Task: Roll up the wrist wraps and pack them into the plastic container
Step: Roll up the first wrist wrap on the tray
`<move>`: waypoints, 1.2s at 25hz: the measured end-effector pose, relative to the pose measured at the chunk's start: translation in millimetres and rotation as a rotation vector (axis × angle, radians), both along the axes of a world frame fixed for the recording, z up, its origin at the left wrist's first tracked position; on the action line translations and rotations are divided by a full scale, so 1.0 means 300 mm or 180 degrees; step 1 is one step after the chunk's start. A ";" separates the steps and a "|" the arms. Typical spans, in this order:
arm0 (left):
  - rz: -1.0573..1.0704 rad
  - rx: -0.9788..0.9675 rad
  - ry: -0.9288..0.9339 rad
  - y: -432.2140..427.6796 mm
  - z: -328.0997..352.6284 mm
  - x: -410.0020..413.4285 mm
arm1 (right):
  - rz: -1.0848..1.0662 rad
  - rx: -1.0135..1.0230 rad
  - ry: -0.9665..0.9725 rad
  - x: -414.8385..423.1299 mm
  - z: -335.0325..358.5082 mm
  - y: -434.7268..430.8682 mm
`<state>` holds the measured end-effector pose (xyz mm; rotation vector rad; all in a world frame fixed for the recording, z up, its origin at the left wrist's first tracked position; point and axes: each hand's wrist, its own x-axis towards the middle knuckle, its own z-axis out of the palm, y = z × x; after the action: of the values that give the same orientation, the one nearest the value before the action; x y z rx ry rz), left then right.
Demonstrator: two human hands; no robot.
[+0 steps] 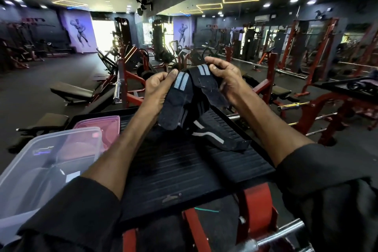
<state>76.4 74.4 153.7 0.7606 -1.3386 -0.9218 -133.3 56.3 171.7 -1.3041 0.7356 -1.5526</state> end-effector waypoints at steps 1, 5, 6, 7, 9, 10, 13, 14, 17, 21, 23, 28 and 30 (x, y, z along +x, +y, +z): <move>0.0066 -0.0045 0.0063 0.006 0.011 0.034 | 0.0033 -0.0038 -0.0085 0.032 0.017 0.008; 0.0303 -0.0058 0.0246 0.007 -0.007 0.182 | 0.0018 -0.0155 -0.0159 0.158 0.026 0.007; 0.0369 -0.0049 0.0297 0.015 -0.019 0.216 | 0.0042 -0.0144 -0.0159 0.189 0.014 0.003; 0.0428 -0.0053 0.0368 0.029 -0.027 0.240 | 0.0094 -0.0138 -0.0184 0.215 0.002 0.002; 0.0559 -0.0057 0.0520 0.066 -0.046 0.261 | 0.0100 -0.0085 -0.0253 0.252 -0.020 -0.005; 0.0602 -0.0041 0.0597 0.093 -0.066 0.257 | 0.0090 -0.0027 -0.0217 0.265 -0.037 -0.004; 0.0600 0.0355 0.0625 0.189 -0.214 0.229 | 0.0110 0.0460 0.0195 0.276 -0.164 0.029; 0.0569 0.0548 0.0521 0.221 -0.288 0.222 | 0.0178 0.0696 0.0385 0.265 -0.229 0.045; 0.0375 0.1155 0.0130 0.326 -0.477 0.218 | 0.0638 0.1250 0.1227 0.164 -0.406 0.101; 0.0057 0.1612 -0.0355 0.412 -0.540 0.258 | 0.1763 0.1193 0.2270 -0.013 -0.469 0.161; 0.0146 0.1724 -0.0999 0.412 -0.534 0.269 | 0.2404 0.1106 0.3013 -0.077 -0.462 0.159; 0.1151 0.1729 -0.3159 0.376 -0.543 0.268 | 0.1941 0.0788 0.3146 -0.109 -0.488 0.072; 0.1439 0.1770 -0.3661 0.378 -0.546 0.269 | 0.1126 0.0620 0.2568 -0.081 -0.507 0.043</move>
<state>157.0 187.7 -10.0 2.1375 -1.7391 -0.4421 -157.7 69.1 19.6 -1.8004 1.0389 -0.6234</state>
